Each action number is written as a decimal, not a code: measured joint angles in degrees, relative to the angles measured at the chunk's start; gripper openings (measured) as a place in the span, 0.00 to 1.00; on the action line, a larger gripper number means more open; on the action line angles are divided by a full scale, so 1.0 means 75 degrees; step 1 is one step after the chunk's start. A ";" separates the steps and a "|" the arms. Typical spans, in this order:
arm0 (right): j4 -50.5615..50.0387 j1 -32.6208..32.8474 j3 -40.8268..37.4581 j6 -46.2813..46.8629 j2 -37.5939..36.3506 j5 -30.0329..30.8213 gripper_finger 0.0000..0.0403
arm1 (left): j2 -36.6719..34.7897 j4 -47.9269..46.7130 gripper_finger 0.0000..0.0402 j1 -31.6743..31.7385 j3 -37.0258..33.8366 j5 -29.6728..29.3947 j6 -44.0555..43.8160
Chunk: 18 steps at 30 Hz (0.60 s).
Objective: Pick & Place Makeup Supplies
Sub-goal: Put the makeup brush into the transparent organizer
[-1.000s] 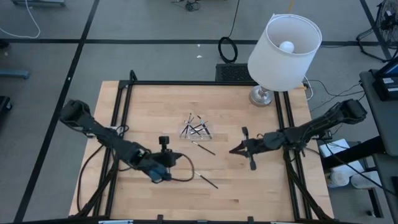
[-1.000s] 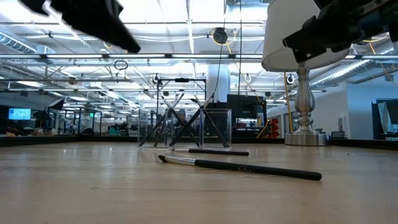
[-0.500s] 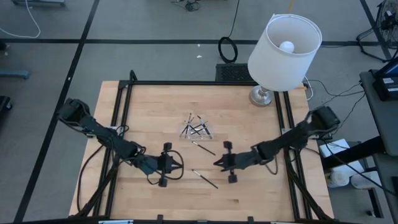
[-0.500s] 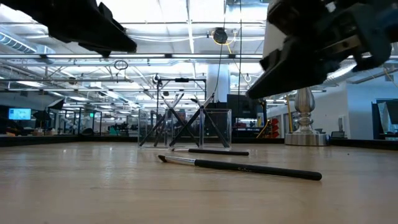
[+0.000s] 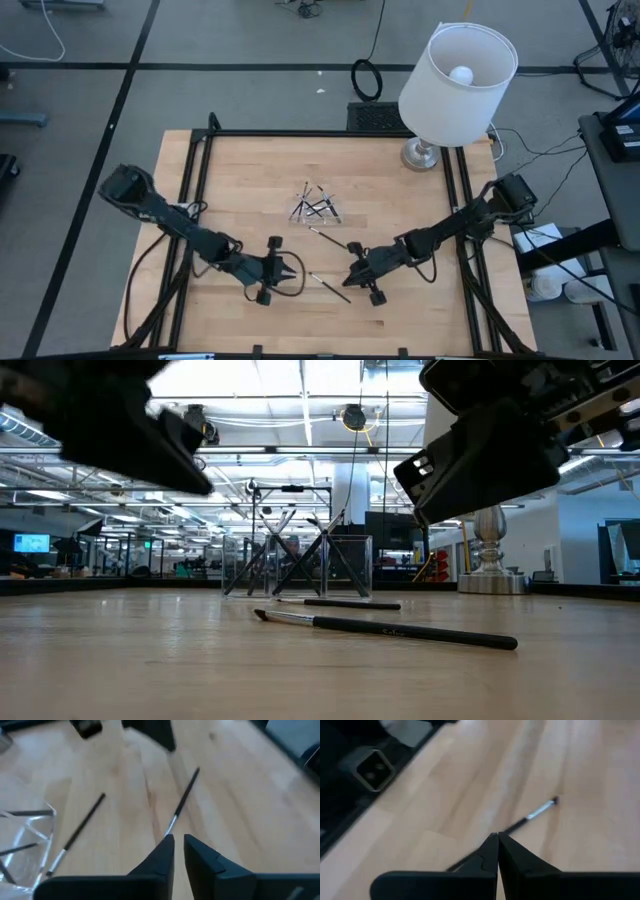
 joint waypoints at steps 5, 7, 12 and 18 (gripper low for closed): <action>-0.0001 -0.0006 0.0000 0.0127 0.0000 -0.0121 0.00 | 0.1004 0.0745 0.23 0.0240 -0.0009 0.0334 0.0297; -0.0001 -0.0003 0.0000 0.0125 0.0000 -0.0121 0.00 | 0.1240 0.1183 0.28 0.0356 0.0003 0.0642 0.0451; -0.0004 0.0008 -0.0003 0.0007 0.0000 -0.0108 0.00 | 0.1567 0.1411 0.40 0.0658 0.0003 0.1097 0.0557; -0.0004 -0.0011 -0.0003 -0.0115 0.0000 -0.0089 0.00 | 0.2048 0.1411 0.44 0.1046 0.0003 0.1530 0.0667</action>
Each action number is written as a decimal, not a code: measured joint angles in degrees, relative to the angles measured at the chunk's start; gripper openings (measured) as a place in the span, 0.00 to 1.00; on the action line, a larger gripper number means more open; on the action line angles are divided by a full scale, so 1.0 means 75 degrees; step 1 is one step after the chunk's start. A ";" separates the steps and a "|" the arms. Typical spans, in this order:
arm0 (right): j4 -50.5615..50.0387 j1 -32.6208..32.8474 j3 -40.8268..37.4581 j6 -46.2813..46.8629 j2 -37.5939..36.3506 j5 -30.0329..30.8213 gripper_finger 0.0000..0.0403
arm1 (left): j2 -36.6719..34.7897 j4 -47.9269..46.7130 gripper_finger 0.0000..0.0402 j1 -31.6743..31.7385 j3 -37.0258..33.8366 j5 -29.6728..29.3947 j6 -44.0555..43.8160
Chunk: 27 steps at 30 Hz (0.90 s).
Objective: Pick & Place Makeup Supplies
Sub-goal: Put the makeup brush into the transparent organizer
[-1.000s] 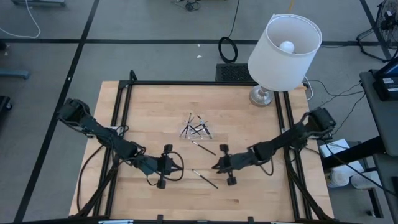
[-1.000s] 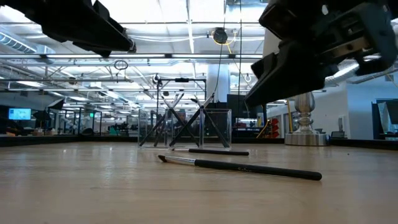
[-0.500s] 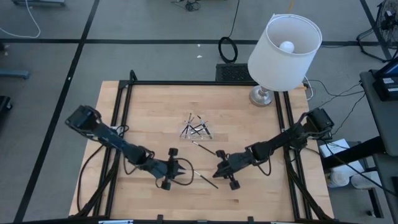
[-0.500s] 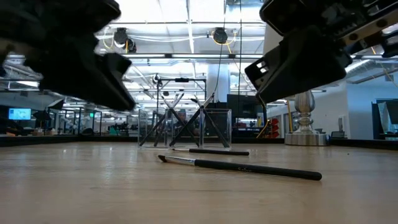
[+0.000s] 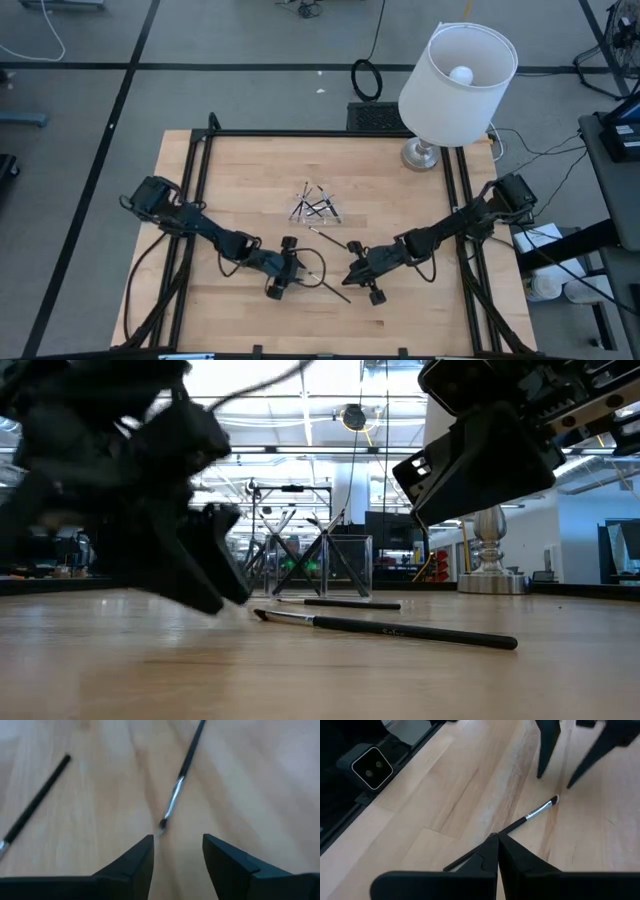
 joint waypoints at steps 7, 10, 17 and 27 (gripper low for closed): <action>0.0000 -0.0048 0.0000 0.0000 -0.0006 0.0007 0.00 | 0.0566 0.0498 0.40 0.0304 0.0015 0.0423 -0.0029; 0.0000 -0.0047 -0.0003 0.0000 -0.0006 0.0006 0.00 | 0.0603 0.0478 0.38 0.0332 0.0044 0.0420 -0.0043; -0.0003 -0.0047 -0.0006 0.0000 -0.0006 0.0006 0.00 | 0.0609 0.0448 0.34 0.0362 0.0044 0.0411 0.0121; -0.0003 -0.0047 -0.0006 0.0000 -0.0006 0.0006 0.00 | 0.0623 0.0495 0.32 0.0376 0.0035 0.0331 0.0207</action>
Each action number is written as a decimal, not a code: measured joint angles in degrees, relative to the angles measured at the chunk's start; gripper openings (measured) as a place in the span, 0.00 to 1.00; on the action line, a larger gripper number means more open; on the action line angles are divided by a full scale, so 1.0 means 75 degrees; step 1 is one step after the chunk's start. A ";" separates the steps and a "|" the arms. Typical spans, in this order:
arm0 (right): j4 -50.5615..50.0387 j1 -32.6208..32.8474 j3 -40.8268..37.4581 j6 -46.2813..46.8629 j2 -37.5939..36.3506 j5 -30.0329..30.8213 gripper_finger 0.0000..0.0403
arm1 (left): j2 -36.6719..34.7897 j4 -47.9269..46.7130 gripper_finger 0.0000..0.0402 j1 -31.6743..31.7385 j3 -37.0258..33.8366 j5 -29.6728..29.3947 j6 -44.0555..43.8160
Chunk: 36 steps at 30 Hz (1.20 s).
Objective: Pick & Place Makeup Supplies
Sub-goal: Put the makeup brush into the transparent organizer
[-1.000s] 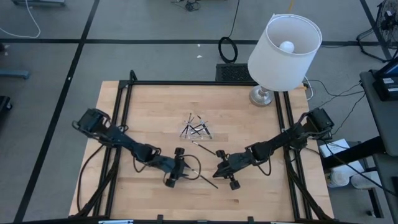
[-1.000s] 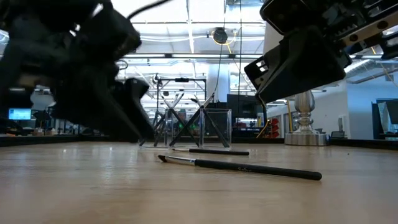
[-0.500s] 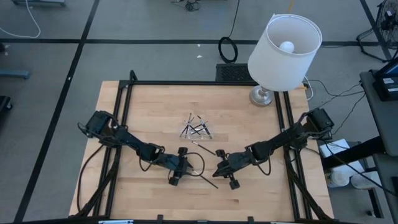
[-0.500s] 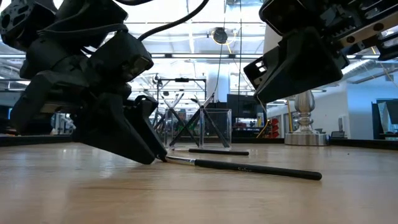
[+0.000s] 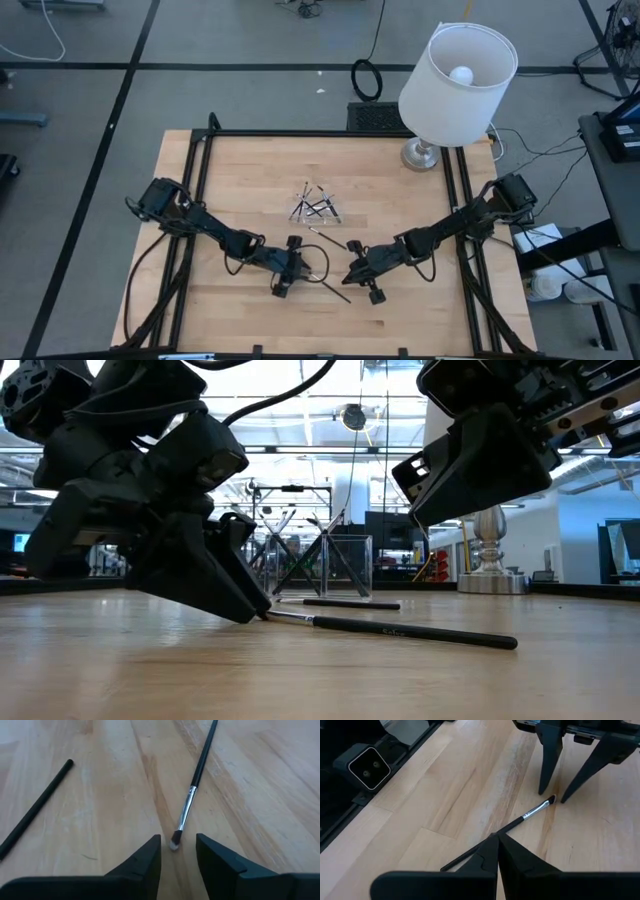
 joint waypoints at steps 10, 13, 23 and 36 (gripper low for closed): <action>0.0000 0.0000 0.0000 0.0000 0.0000 -0.0003 0.00 | 0.0474 0.0399 0.31 0.0091 0.0000 0.0087 -0.0064; -0.0028 0.0000 0.0000 0.0000 0.0000 -0.0003 0.00 | 0.0589 0.0449 0.30 0.0102 0.0012 0.0148 -0.0096; -0.0117 0.0000 -0.0003 0.0000 0.0000 -0.0006 0.00 | 0.0111 -0.0288 0.19 0.0105 0.0015 0.0531 -0.0245; -0.0112 0.0003 -0.0003 -0.0003 0.0000 -0.0006 0.00 | 0.0020 -0.0495 0.15 0.0070 -0.0003 0.0397 -0.0160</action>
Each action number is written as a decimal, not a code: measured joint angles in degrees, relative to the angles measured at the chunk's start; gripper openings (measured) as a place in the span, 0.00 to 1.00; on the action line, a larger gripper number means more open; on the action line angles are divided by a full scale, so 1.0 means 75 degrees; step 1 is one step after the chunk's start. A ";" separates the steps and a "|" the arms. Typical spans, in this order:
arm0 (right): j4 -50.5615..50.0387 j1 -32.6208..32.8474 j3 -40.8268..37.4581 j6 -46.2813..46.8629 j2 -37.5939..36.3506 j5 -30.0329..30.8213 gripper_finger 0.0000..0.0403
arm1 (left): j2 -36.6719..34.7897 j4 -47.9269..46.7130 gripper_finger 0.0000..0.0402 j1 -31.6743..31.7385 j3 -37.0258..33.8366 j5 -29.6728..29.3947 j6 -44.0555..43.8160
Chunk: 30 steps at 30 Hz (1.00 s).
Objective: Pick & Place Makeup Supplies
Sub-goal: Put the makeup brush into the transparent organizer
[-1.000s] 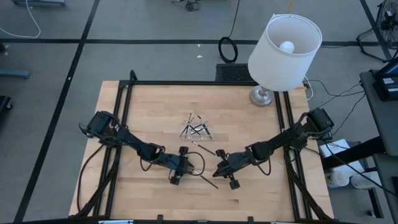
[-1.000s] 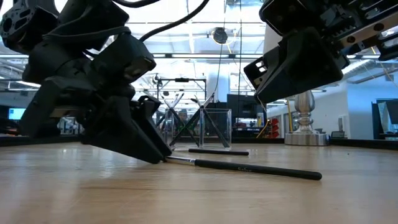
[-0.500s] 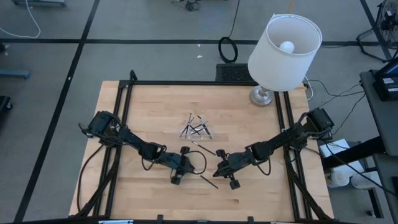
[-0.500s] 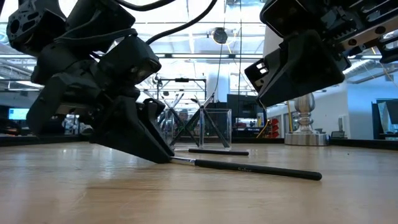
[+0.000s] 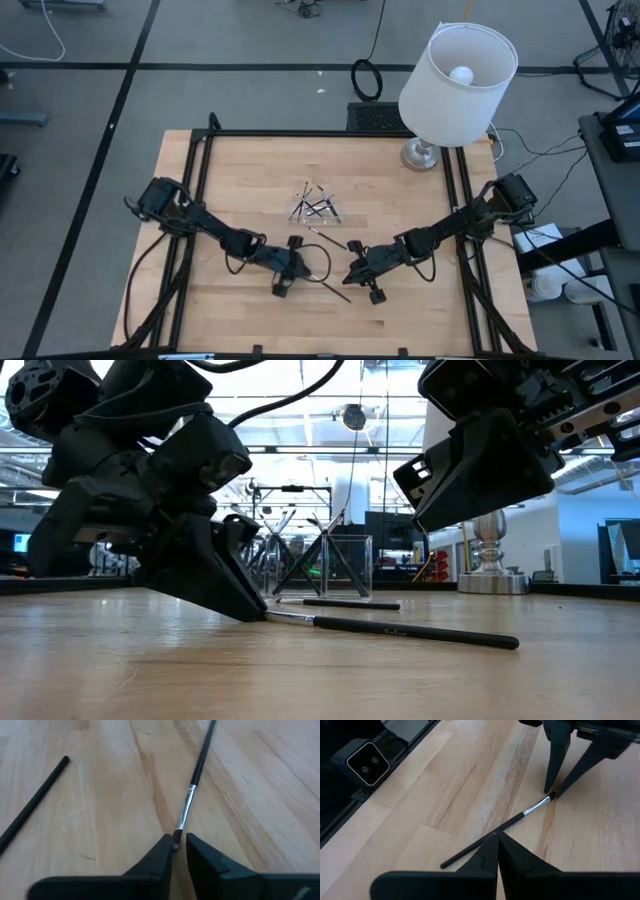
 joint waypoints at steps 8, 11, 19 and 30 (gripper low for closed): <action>0.0001 0.0000 0.0000 0.0000 0.0000 0.0000 0.00 | 0.0000 -0.0408 0.01 -0.0197 0.0201 -0.0136 0.0107; 0.0001 0.0000 0.0000 0.0001 0.0000 0.0000 0.00 | -0.0162 -0.1384 0.01 -0.0347 0.0642 -0.0493 0.0241; -0.0011 0.0000 -0.0002 0.0000 0.0000 -0.0001 0.00 | -0.1144 -0.6950 0.00 -0.0970 0.3084 -0.2009 0.0503; 0.0126 0.0000 -0.0003 0.0000 0.0000 -0.0023 0.00 | -0.1414 -1.2574 0.00 -0.0843 0.6871 -0.4204 0.1259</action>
